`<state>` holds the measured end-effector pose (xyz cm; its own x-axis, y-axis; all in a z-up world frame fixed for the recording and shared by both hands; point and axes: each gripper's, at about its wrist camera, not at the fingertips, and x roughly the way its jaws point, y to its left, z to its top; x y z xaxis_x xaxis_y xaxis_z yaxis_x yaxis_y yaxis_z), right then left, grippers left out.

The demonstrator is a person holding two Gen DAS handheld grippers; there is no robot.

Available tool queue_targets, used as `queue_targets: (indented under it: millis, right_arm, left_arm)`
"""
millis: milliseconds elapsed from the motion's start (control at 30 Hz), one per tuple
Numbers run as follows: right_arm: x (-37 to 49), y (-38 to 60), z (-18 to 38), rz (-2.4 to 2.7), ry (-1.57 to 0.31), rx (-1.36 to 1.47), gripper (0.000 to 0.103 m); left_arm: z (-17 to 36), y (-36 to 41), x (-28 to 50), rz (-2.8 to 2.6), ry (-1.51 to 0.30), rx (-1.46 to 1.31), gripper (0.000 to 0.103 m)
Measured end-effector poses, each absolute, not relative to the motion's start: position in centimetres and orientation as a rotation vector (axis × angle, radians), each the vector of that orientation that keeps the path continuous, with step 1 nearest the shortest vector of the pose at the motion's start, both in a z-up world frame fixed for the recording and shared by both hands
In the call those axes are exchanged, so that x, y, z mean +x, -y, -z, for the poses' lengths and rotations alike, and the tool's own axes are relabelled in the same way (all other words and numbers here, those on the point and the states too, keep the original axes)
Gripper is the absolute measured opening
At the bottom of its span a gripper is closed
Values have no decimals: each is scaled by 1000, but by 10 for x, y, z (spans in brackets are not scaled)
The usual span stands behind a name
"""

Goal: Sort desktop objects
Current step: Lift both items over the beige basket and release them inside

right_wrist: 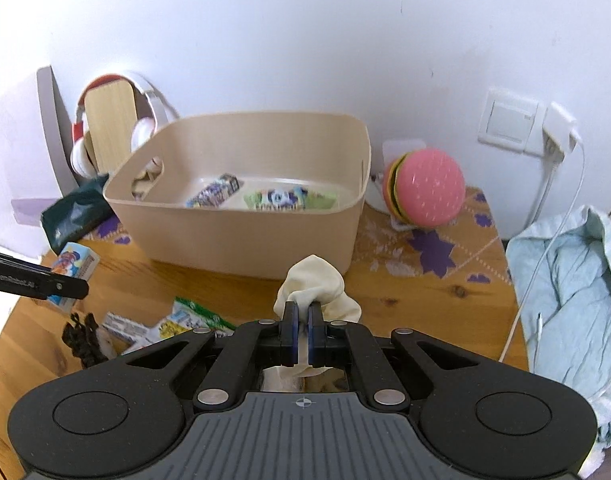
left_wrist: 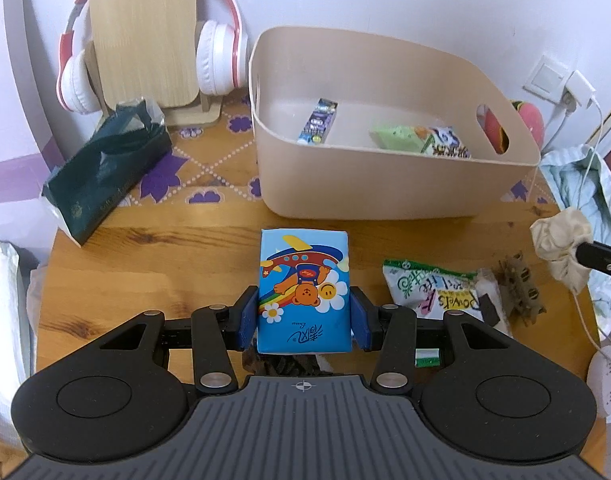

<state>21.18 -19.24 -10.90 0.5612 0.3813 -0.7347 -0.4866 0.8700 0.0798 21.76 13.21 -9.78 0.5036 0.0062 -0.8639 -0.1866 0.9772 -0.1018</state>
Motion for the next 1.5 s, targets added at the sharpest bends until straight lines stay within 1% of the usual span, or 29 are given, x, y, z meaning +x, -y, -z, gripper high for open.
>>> queue_targets:
  millis: [267,567,1000,1233,1500]
  right_arm:
    - [213,193,77,-533,-756,-129,5]
    - [222,187,46,-552,-670,-135,5]
    - [260,159,34,-575,-608,-163,5]
    - [287,139,47,-572,-623,-189,3]
    - [321,121,81,-550,-697,-207,2]
  left_arm:
    - [74,-130,227,-101,-974,-161,48]
    - [59,-130,239,-93,-928,-145,48]
    - [38,-140,288,-96,-862,-133,48]
    - [54,-134,321,-95,-873,-123,48]
    - [96,-125,358,-98,-990,-151,48]
